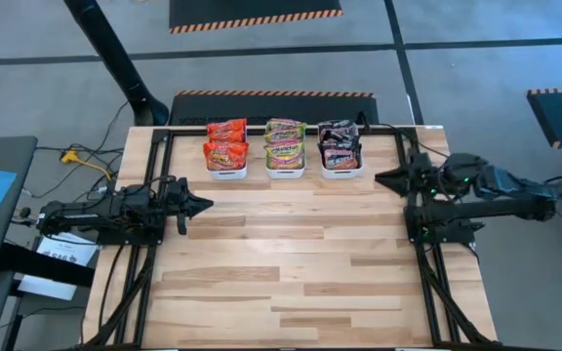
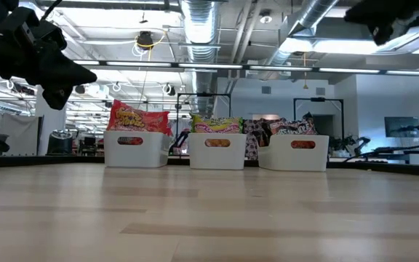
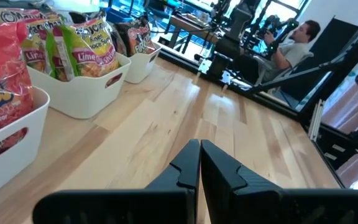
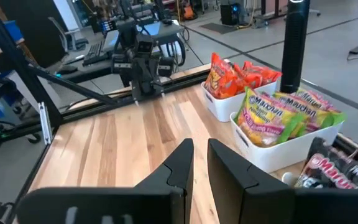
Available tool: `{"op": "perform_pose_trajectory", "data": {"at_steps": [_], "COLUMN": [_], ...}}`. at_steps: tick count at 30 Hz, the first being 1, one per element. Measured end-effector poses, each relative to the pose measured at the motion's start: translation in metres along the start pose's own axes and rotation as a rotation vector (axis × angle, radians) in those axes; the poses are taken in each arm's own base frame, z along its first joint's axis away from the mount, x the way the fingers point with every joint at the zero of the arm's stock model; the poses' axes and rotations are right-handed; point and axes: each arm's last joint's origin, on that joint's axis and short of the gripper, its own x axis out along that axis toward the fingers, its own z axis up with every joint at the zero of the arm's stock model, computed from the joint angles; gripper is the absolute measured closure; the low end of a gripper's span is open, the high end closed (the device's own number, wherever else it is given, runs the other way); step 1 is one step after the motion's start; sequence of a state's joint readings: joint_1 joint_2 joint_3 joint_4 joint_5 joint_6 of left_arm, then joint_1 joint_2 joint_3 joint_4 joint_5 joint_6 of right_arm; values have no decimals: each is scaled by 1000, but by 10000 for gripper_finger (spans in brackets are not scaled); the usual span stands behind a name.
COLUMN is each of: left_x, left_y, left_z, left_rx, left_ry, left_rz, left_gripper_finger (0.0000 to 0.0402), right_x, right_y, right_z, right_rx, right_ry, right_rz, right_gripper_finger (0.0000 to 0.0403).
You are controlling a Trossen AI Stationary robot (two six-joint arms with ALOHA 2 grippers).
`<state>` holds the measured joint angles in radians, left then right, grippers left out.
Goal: Sort Maruchan noodles
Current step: Return to Home Position
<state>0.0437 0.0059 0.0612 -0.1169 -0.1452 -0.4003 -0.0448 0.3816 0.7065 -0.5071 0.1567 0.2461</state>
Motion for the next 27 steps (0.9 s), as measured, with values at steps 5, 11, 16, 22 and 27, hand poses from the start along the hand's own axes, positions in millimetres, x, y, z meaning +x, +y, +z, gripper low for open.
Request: {"op": "perform_pose_trajectory", "data": {"at_steps": [5,11,16,22,27], "left_x": [0,0,0,0,0], "left_y": [0,0,0,0,0], "left_z": [0,0,0,0,0], "left_rx": [-3,-4,-4,-4,-4], "left_ry": [0,0,0,0,1], "left_rz": [1,0,0,1,-1], "left_gripper_finger": [402,402,401,401,402], "right_x": [5,3,-1,3,9], "right_y": [-5,-10,-14,-18,-19], "right_z": [-31,-60,-78,-95,-103], "right_rx": [14,50,63,66,73], "right_ry": [-4,-18,-56,-60,-33], "right_rz": [26,63,93,96,88], "right_gripper_finger": [331,331,331,331,331]}}
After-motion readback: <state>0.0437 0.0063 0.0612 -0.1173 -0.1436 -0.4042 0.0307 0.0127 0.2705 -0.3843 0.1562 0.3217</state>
